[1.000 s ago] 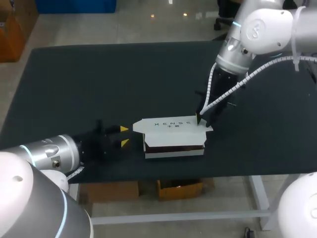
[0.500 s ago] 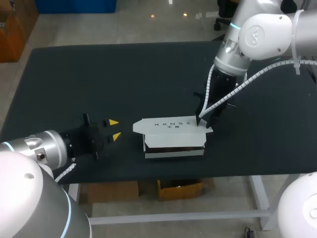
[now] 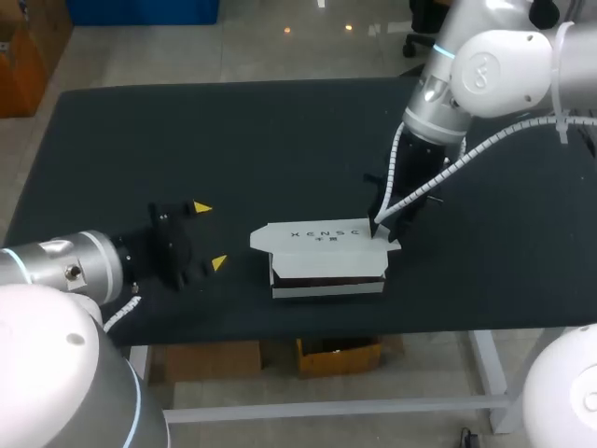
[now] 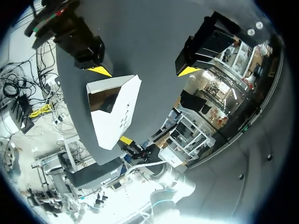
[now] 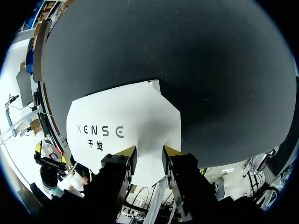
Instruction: Assemble the packaging by folding the flat box into shape, placing the metal phone stand inside, and closing the box properly
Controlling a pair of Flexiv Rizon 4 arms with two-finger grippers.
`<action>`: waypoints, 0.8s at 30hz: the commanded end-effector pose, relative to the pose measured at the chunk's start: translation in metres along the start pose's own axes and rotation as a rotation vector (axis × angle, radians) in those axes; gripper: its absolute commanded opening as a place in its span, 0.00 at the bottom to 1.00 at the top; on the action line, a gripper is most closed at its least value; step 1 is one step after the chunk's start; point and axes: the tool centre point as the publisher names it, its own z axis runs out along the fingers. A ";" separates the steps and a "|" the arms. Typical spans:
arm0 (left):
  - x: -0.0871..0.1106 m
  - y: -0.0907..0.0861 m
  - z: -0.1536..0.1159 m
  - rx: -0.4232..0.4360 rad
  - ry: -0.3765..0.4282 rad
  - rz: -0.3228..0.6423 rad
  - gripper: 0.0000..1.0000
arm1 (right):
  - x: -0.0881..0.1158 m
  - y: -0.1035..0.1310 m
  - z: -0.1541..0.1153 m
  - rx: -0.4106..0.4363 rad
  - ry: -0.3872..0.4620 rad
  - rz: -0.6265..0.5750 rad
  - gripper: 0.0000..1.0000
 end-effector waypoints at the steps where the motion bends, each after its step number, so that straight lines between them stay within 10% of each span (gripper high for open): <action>1: -0.009 -0.007 0.010 -0.076 0.076 -0.017 1.00 | 0.000 -0.002 0.001 -0.006 0.001 0.001 0.33; 21: -0.007 -0.006 0.006 -0.176 0.057 0.079 1.00 | -0.003 -0.002 0.000 -0.017 0.012 0.010 0.33; 24: -0.007 -0.018 0.015 -0.187 0.061 -0.040 1.00 | -0.002 -0.001 0.001 -0.017 0.014 0.010 0.32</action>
